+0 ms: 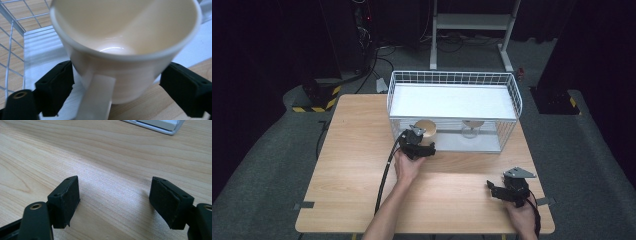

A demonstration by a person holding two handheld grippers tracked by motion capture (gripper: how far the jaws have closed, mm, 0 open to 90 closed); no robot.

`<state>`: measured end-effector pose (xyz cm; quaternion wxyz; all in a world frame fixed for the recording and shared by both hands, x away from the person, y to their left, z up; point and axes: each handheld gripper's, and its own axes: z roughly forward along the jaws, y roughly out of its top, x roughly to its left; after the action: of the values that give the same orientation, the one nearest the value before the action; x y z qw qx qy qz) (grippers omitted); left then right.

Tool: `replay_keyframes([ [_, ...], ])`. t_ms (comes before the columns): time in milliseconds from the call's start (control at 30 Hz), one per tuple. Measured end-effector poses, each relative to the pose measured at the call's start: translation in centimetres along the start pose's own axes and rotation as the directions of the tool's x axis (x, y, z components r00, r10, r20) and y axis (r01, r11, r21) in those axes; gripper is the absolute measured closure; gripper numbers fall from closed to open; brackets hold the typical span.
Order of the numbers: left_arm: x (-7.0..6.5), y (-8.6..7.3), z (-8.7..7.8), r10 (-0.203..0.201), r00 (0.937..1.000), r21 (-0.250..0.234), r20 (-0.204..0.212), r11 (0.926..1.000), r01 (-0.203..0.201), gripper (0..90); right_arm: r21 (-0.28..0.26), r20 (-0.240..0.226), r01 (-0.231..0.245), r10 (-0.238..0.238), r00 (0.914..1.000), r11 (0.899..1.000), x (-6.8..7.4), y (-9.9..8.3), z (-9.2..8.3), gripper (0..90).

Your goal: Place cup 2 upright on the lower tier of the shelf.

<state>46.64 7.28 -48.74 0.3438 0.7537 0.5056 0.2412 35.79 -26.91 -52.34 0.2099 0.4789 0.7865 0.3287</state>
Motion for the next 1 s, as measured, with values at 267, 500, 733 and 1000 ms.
replay_keyframes([
  [267,0.2,-0.2,0.5,-0.002,1.0000,0.019,0.005,0.9998,0.002,15.1,0.000,0.000,0.001,-0.001,1.0000,1.000,0.0,0.0,0.0,24.2],
  [500,0.3,-0.1,1.2,0.001,0.9999,0.042,-0.017,0.9991,0.000,19.6,0.000,0.000,0.000,0.000,1.0000,1.000,0.0,0.0,0.0,24.2],
  [733,0.5,0.3,1.9,-0.033,0.9994,0.041,-0.004,0.9986,0.033,28.2,0.000,0.000,0.000,0.000,1.0000,1.000,0.0,0.0,0.0,24.2],
  [1000,0.8,0.1,2.6,-0.047,0.9988,0.047,-0.014,0.9978,0.047,39.9,0.000,0.000,0.000,0.000,1.0000,1.000,0.0,0.0,0.0,24.2],
])
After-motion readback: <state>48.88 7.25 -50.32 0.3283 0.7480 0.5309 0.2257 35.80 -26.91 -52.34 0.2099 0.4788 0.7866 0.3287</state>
